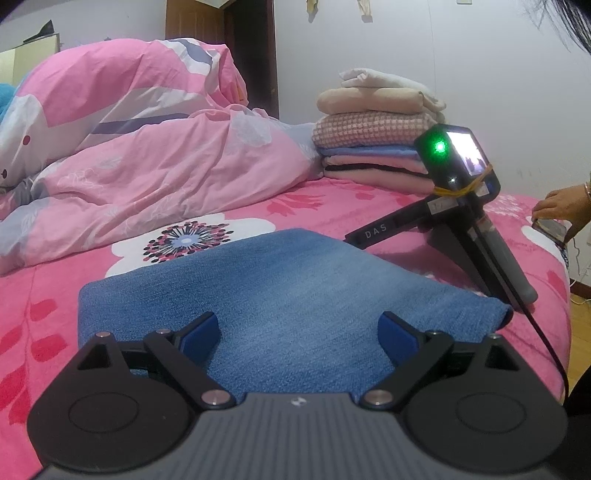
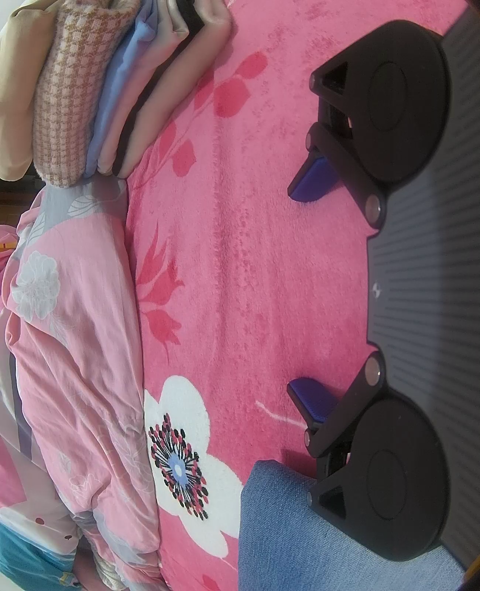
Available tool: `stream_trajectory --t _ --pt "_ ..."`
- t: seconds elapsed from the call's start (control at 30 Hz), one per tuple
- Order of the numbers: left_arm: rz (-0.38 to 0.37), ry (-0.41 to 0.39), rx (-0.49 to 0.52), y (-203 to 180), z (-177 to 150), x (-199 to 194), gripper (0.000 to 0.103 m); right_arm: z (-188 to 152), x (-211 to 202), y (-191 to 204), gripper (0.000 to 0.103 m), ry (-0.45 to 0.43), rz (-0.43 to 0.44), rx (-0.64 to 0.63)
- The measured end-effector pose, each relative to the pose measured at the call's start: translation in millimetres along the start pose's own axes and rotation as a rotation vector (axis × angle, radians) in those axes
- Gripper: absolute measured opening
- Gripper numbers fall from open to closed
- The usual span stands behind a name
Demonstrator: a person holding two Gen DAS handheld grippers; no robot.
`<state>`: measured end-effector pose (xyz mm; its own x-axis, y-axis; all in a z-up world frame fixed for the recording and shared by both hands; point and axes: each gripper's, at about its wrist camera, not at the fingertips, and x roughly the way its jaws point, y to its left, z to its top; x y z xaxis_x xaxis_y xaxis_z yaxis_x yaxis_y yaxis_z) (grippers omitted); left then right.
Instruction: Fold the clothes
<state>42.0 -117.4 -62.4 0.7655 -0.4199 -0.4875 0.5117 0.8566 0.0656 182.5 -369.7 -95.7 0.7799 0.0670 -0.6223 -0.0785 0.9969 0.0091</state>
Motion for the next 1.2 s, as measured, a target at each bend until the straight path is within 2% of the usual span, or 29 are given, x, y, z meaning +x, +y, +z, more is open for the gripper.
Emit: stream_trajectory --t 1.2 --pt "0.026 0.015 -0.007 -4.5 4.1 4.2 0.097 0.4 0.5 0.0 0.102 0.001 0.002 0.000"
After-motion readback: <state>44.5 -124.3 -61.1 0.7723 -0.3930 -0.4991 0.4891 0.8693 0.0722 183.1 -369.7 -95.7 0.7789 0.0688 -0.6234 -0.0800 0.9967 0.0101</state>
